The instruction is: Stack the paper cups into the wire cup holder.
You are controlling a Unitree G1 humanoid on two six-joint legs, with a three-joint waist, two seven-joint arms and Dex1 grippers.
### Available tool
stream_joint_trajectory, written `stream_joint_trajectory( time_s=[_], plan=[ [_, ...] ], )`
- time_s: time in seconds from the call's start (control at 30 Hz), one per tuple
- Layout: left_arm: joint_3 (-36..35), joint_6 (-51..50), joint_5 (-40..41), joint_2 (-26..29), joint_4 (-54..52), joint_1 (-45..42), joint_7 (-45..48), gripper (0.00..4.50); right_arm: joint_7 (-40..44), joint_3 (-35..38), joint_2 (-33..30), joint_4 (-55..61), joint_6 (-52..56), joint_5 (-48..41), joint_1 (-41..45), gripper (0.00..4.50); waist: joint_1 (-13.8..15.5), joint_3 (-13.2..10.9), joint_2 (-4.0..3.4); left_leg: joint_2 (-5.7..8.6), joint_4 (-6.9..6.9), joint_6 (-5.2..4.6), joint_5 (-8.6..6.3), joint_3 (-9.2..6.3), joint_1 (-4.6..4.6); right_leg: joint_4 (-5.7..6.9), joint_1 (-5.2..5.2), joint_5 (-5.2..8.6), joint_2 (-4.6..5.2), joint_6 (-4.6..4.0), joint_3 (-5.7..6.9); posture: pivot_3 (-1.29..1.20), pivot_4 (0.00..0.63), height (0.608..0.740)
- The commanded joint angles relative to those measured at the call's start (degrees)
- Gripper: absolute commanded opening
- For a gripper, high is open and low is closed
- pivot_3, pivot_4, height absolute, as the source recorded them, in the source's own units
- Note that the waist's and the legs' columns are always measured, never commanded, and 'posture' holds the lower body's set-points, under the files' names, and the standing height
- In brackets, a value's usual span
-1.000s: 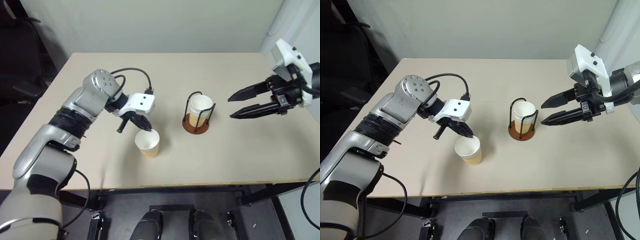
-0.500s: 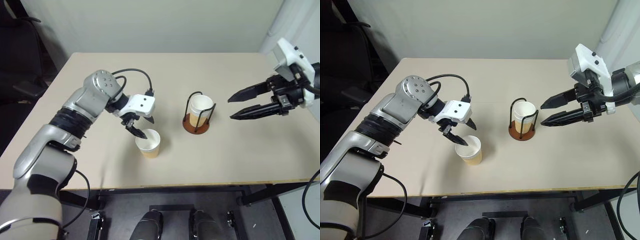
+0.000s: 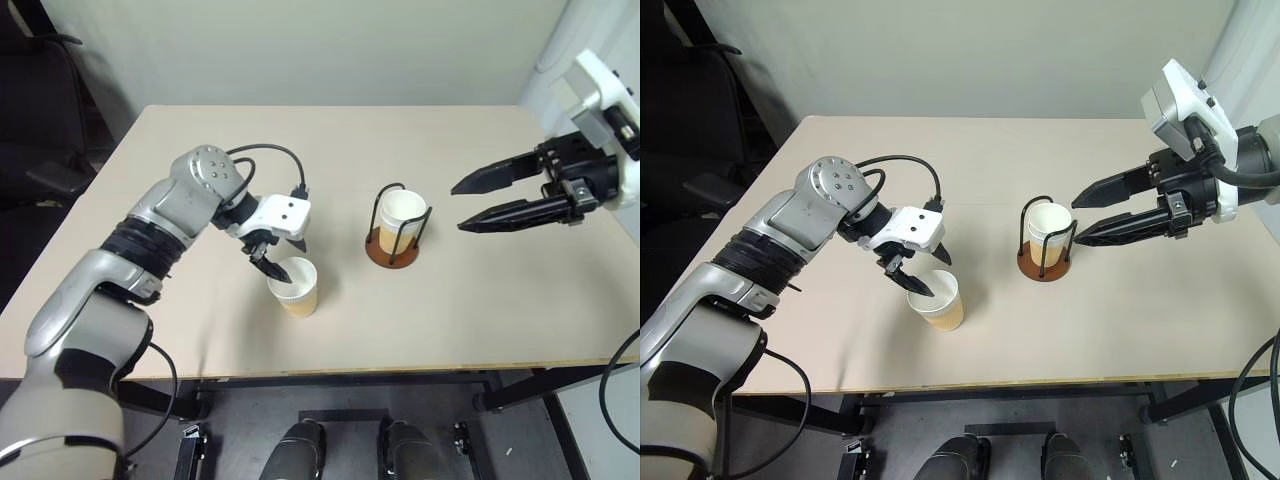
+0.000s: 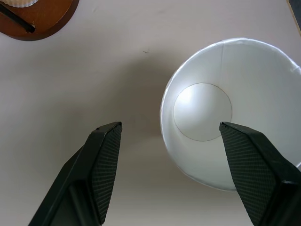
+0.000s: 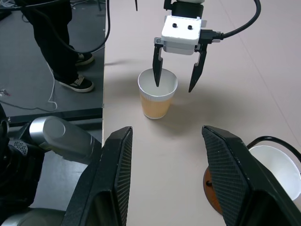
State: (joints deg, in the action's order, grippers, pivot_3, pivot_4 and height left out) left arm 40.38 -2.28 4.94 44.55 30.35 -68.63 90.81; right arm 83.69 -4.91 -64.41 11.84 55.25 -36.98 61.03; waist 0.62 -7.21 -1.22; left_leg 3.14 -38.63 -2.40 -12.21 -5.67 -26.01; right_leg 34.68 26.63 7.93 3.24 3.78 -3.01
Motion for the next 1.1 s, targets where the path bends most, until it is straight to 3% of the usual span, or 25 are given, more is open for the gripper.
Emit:
stream_joint_trajectory(
  time_s=[0.03, 0.23, 0.27, 0.77, 1.1],
  plan=[
    [1.1, 0.3, 1.8, 1.3, -1.6, -0.9, 1.7, 2.24, -0.6, 2.4, -0.8, 1.0, -0.6, -0.6, 0.5, 2.33, 0.0, 0.0, 0.0, 0.0, 0.0, 0.0, 0.0, 0.0, 0.0, 0.0, 0.0, 0.0, 0.0, 0.0, 0.0, 0.0, 0.15, 0.74],
    [3.0, -0.2, 3.9, 1.3, 0.0, -3.1, 1.7, 0.2, -0.8, 2.4, -1.6, 1.1, -0.5, -0.4, -0.8, 2.33, 0.1, 0.0, 0.0, 0.0, 0.0, 0.0, 0.0, 0.0, -0.01, 0.0, 0.0, 0.0, 0.0, 0.0, 0.01, 0.0, 0.15, 0.74],
    [2.9, -0.1, 4.0, 1.0, 0.9, -3.8, 1.7, 0.05, -0.8, 2.4, -1.8, 0.9, -0.6, -0.4, -1.1, 2.33, 0.1, 0.0, 0.0, 0.01, 0.0, 0.01, 0.0, 0.0, -0.03, 0.0, 0.0, 0.0, 0.01, 0.0, 0.0, 0.0, 0.15, 0.74],
    [0.6, 4.5, 2.4, -2.5, 22.3, -18.6, 1.7, 0.05, 0.3, -0.5, -0.6, -4.9, -4.5, 3.2, 2.2, 2.33, 0.2, 0.0, 0.02, 0.01, 0.0, -0.04, -0.03, 0.0, -0.12, -0.09, 0.05, 0.01, 0.0, 0.04, 0.0, 0.0, 0.15, 0.74],
    [-7.6, 8.2, -6.0, -9.4, 37.7, -29.9, -0.8, 0.05, 1.5, -1.2, 0.3, -7.1, -7.0, 5.5, 3.0, 2.33, 0.3, 0.0, 0.03, 0.01, 0.14, -0.18, -0.16, 0.04, -0.39, -0.58, 0.16, 0.06, 0.05, 0.2, -0.01, 0.0, 0.15, 0.74]
  ],
)
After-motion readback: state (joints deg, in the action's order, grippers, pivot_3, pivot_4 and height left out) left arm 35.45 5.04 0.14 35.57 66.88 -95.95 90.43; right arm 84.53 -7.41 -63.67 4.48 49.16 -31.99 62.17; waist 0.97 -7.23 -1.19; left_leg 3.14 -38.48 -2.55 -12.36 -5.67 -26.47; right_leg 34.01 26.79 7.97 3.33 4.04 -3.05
